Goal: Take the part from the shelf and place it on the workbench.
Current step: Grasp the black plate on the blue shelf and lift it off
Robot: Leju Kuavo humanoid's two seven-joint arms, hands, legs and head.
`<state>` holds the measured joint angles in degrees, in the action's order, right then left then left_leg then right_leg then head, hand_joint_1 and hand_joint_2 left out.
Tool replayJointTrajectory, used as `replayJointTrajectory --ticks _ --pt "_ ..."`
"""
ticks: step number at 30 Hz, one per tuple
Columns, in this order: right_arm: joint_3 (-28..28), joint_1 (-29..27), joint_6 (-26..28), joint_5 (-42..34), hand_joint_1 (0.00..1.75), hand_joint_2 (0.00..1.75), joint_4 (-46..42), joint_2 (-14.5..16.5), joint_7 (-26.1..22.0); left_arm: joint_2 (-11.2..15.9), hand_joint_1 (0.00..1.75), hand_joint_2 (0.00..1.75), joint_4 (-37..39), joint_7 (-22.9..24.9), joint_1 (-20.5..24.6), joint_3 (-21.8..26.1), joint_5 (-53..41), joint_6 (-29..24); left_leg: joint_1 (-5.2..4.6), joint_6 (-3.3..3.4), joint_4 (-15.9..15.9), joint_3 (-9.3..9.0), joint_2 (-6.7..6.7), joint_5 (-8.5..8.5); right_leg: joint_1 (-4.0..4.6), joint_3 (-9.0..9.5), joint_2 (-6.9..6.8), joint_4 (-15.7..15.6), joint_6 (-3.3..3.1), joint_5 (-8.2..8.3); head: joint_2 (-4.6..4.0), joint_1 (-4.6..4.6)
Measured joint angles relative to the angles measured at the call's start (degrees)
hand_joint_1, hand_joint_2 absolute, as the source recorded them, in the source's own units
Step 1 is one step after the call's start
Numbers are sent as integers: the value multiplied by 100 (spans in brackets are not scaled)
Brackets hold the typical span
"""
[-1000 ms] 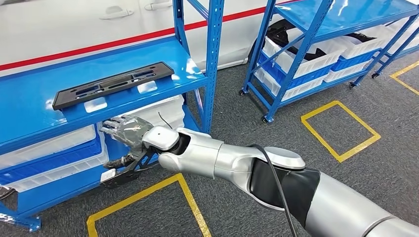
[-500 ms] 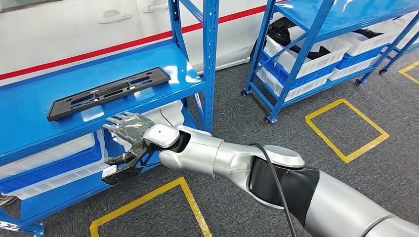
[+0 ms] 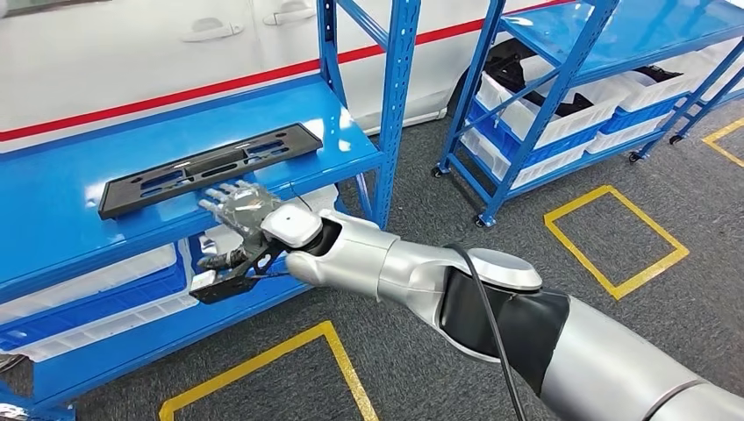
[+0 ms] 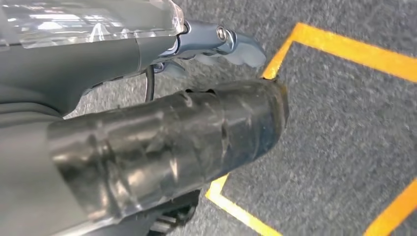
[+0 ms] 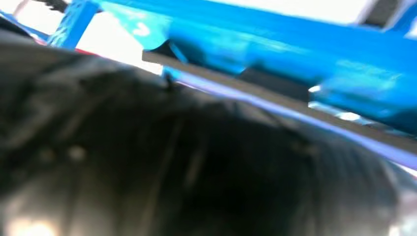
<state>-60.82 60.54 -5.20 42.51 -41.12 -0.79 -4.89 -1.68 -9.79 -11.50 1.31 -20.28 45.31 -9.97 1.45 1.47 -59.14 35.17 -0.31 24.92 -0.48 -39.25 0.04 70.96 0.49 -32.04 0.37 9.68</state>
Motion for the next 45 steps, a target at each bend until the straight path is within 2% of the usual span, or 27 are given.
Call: replayJointTrajectory --ticks 1,2,3,5,6,7,9,11,13,16,17,18,20,22,25,28,29,31,32,33,34,36,37,39,42,44,45 --pt "1 29 2 0 0 0 65 -15 1 0 0 0 1 5 0 -2 5 -1 -4 8 0 -24 -3 23 -2 -218 0 309 2 -50 0 1" --pt "2 47 3 0 0 0 122 -33 -1 0 0 0 1 10 -3 -3 10 -3 -8 9 0 -55 -8 49 0 -362 0 454 -8 -2 0 1" --pt "3 63 4 -1 0 0 166 -48 -3 0 0 0 2 15 -6 -3 15 -5 -13 7 0 -93 -15 77 5 -404 1 394 -30 154 0 1" --pt "8 111 4 -3 0 0 228 -69 -8 -1 0 0 2 32 -11 -3 25 -9 -25 -5 3 -185 -25 142 37 -214 3 -269 -120 669 0 1" --pt "11 142 5 -4 0 0 249 -75 -14 -3 0 0 2 40 -10 -2 29 -10 -37 -22 5 -220 -22 175 63 -71 5 -620 -173 854 0 -1" --pt "15 170 4 -5 0 0 263 -78 -20 -3 0 0 2 48 -4 -2 35 -10 -44 -43 6 -241 -20 202 90 54 5 -913 -216 950 0 2" --pt "19 196 5 -6 0 0 289 -80 -34 -1 0 0 2 52 7 -2 50 -11 -40 -99 25 -252 -14 233 132 157 8 -1100 -261 906 0 6" --pt "21 197 8 -4 0 0 310 -86 -44 6 0 0 2 56 6 -3 62 -11 -32 -159 42 -280 2 266 118 224 10 -1184 -287 879 0 8" --pt "22 203 12 -1 0 0 333 -93 -52 16 0 0 2 59 3 -4 66 -11 -40 -197 -225 -186 18 411 77 339 5 -1279 -334 865 0 8" --pt "23 189 11 2 0 0 362 -89 -63 22 0 0 3 65 1 -4 67 -10 -30 -230 -1263 416 22 762 85 451 2 -1304 -392 791 0 6" --pt "23 174 10 2 0 0 372 -89 -65 24 0 0 4 67 -5 -4 67 -11 -28 -243 -1473 589 23 755 92 481 5 -1291 -395 754 0 6" --pt "23 162 10 2 0 0 384 -89 -66 27 0 0 4 69 -10 -4 68 -13 -27 -250 -1478 666 23 632 96 513 9 -1272 -392 712 0 7" --pt "23 152 11 2 0 0 405 -90 -66 34 0 0 5 70 -17 -4 67 -15 -28 -238 -882 513 26 131 95 597 18 -1215 -373 605 0 6" --pt "23 155 13 3 0 0 422 -91 -66 40 0 0 14 71 -15 -4 66 -14 -51 -191 -244 250 26 -162 109 641 24 -1159 -327 507 0 6" --pt "23 148 14 4 0 0 442 -92 -67 42 0 0 25 72 -7 -6 64 -11 -73 -113 -14 142 17 -114 122 624 24 -1140 -258 457 0 7" --pt "34 155 17 4 0 0 452 -94 -72 29 0 0 26 71 -11 -7 63 -8 -14 -43 69 31 20 -94 115 566 21 -956 -168 325 1 8" --pt "42 159 18 4 0 0 456 -96 -73 27 0 0 26 71 -8 -7 62 -7 0 -18 97 -16 23 -81 95 437 20 -699 -130 216 1 8" --pt "52 142 16 4 0 0 469 -101 -75 31 0 0 26 70 3 -7 61 -4 2 13 107 -70 24 -35 36 0 19 37 -65 -18 0 8" --pt "54 118 15 4 0 0 477 -103 -76 32 0 0 26 70 5 -7 59 -2 5 13 103 -94 23 -8 5 -206 17 319 -36 -53 0 9" --pt "54 94 14 4 0 0 487 -106 -77 33 0 0 26 70 3 -9 55 3 12 4 97 -123 20 23 -25 -329 15 420 -11 21 0 9" --pt "55 76 14 5 0 0 497 -109 -77 32 0 0 26 70 -1 -10 49 7 24 -10 88 -162 16 59 -51 -338 12 292 8 212 0 9" --pt "58 68 14 7 0 0 512 -114 -77 27 0 0 26 70 -9 -13 33 12 46 -61 74 -255 8 145 -85 -90 2 -420 27 706 0 9" --pt "60 72 14 8 0 0 516 -118 -77 25 0 0 27 70 -7 -14 26 12 46 -98 66 -288 4 184 -77 56 0 -754 22 849 0 10" --pt "62 70 14 9 0 0 521 -121 -79 24 0 0 29 72 2 -16 15 14 34 -177 71 -306 2 224 -38 197 -2 -1044 -24 848 0 9" --pt "69 65 16 9 0 0 525 -122 -80 26 0 0 30 73 10 -27 10 16 41 -276 86 -330 20 271 -27 259 3 -1120 -139 781 1 9" --pt "79 78 16 10 0 0 527 -122 -84 27 0 0 30 72 6 -33 11 17 46 -302 -238 -195 30 436 -45 348 4 -1172 -224 752 1 8" --pt "83 77 15 12 0 0 527 -118 -90 27 0 0 30 72 5 -35 10 20 46 -300 -598 -11 32 575 -31 385 2 -1184 -260 728 1 8"
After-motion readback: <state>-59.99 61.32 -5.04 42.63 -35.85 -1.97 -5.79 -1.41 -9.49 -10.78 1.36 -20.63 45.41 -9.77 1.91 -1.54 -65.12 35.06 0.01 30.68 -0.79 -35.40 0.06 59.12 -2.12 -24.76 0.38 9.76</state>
